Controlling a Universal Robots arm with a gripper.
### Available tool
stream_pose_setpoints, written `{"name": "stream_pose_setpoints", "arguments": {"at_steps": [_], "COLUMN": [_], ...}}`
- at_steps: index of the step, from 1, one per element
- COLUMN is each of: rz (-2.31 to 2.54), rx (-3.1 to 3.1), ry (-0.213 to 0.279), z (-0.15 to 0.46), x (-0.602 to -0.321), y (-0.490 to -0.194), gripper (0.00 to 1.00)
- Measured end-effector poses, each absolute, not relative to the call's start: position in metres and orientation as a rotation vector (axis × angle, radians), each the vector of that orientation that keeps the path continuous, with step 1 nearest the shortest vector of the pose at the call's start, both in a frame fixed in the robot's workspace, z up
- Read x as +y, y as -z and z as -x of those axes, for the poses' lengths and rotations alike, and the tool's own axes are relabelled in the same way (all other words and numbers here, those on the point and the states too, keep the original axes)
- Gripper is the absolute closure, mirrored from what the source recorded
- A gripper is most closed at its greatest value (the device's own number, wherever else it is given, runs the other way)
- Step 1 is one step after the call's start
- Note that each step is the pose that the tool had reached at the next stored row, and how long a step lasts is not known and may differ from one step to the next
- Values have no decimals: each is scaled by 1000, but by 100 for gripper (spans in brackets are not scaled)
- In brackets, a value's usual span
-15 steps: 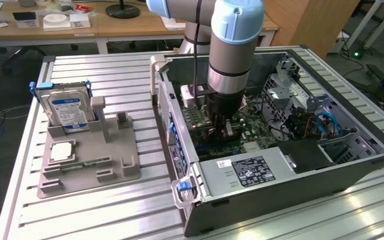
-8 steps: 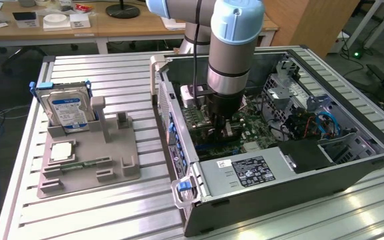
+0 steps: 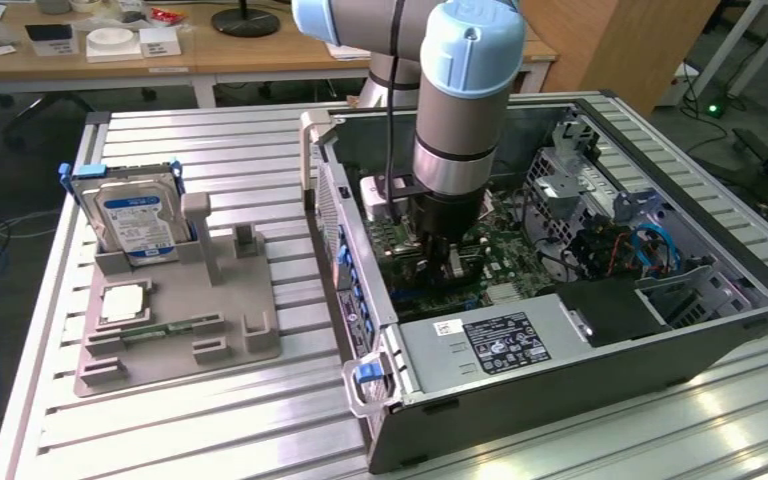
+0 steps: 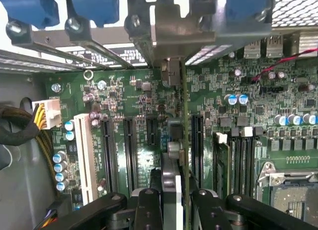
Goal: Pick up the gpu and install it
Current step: 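Insert the gpu into the slot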
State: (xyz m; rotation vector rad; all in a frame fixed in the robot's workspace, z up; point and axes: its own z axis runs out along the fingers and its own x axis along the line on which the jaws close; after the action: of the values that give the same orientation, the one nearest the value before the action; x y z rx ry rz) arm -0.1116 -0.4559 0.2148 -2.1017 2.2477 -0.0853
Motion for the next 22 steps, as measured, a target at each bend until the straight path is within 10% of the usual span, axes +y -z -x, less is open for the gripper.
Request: {"name": "stream_pose_setpoints", "arguments": {"at_steps": [22], "rz": [2098], "rx": [2243], "ry": [95], "z": [112], "x": [-456], "y": [-260], "gripper": [65]}}
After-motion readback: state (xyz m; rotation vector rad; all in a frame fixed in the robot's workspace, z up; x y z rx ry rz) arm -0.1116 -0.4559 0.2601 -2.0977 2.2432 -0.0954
